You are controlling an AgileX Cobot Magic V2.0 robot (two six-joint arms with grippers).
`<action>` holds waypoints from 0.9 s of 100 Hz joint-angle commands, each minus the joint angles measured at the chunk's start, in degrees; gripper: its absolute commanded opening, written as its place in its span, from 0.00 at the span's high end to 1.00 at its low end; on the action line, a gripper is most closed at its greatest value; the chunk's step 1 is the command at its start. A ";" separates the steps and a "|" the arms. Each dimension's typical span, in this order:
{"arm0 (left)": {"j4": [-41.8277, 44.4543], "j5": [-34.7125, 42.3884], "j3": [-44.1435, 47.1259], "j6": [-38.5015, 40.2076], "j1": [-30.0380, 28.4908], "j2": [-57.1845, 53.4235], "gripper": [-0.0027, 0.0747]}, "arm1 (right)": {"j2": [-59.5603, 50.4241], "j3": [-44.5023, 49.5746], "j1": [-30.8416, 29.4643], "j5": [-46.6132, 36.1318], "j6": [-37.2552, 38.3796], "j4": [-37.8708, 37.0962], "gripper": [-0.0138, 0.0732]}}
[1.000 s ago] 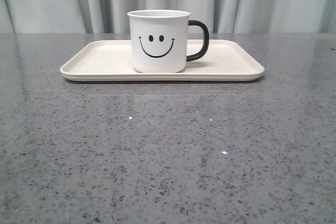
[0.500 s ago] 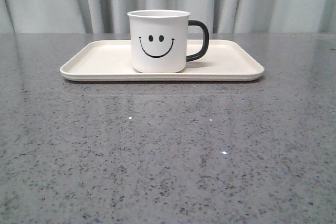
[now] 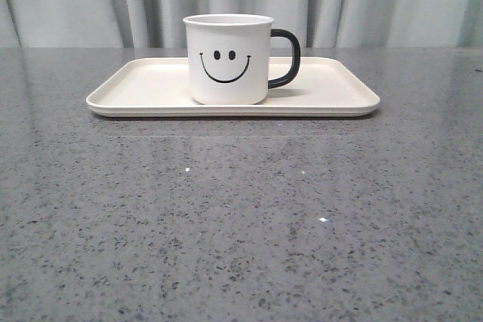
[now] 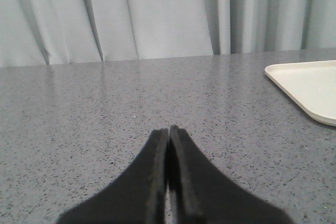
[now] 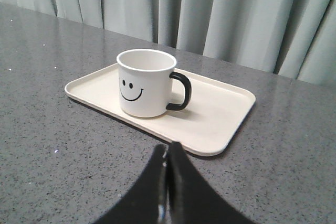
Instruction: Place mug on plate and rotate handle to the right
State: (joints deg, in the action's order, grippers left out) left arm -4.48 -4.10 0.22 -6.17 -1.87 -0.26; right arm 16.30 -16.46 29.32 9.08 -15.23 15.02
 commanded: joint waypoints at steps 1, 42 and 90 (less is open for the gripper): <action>-0.05 5.22 0.26 0.10 -0.21 -1.96 0.99 | 0.32 -1.56 -0.21 -4.28 -0.01 0.37 0.92; -0.05 5.22 0.26 0.10 -0.21 -1.87 0.99 | 0.32 -1.56 -0.21 -4.28 -0.01 0.37 0.92; -0.05 5.22 0.26 0.10 -0.21 -1.87 0.99 | 0.32 -0.64 -2.71 -9.41 -0.01 0.32 0.92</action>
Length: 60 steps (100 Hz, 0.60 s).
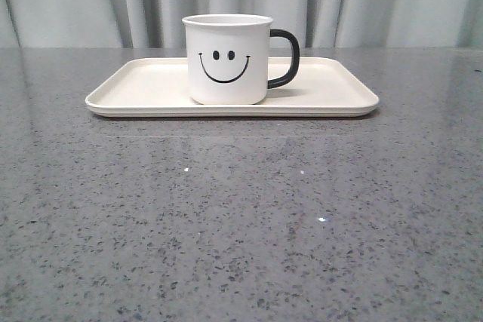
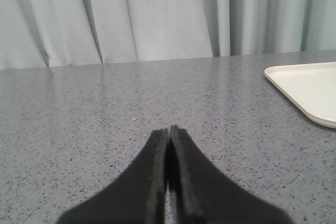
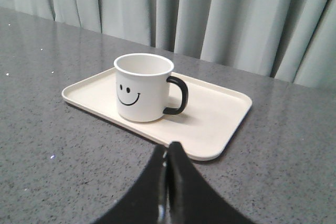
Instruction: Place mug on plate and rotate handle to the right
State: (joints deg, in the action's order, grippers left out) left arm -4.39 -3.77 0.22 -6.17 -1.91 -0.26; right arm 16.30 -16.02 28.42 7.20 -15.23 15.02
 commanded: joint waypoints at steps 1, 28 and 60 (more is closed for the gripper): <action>-0.14 4.90 0.26 0.10 -0.18 -1.87 0.99 | 0.32 -0.95 -2.28 -8.01 -0.01 0.32 0.92; -0.14 4.90 0.26 0.10 -0.18 -1.87 0.99 | -1.16 3.35 -14.58 -11.89 -0.01 0.00 0.92; -0.14 4.90 0.26 0.10 -0.18 -1.87 0.99 | -9.42 12.33 -22.80 -14.94 13.65 -8.75 0.92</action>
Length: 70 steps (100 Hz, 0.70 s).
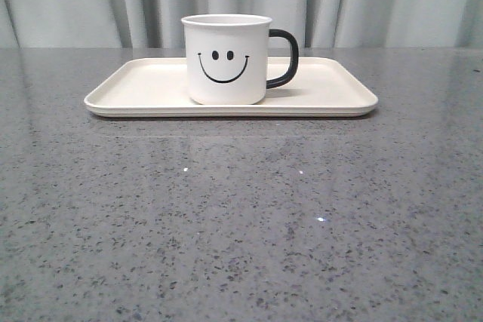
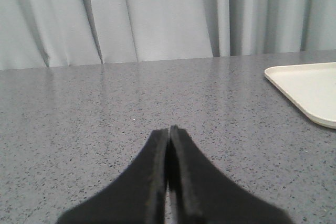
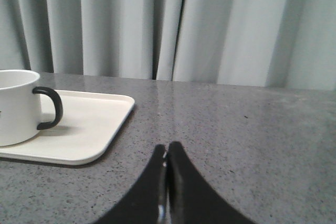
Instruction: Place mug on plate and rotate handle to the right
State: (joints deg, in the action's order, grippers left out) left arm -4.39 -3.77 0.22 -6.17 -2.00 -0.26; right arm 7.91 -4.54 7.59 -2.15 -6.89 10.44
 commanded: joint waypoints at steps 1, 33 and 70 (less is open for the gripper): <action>-0.14 4.90 0.26 0.10 -0.08 -1.87 0.99 | -1.37 1.06 -2.28 -5.67 5.98 -4.65 0.92; -0.14 4.90 0.26 0.10 -0.08 -1.87 0.99 | -9.80 6.04 -8.06 -2.49 7.67 -8.34 0.92; -0.14 4.90 0.26 0.10 -0.08 -1.87 0.99 | -9.68 6.04 -8.69 -2.76 9.43 -8.33 0.92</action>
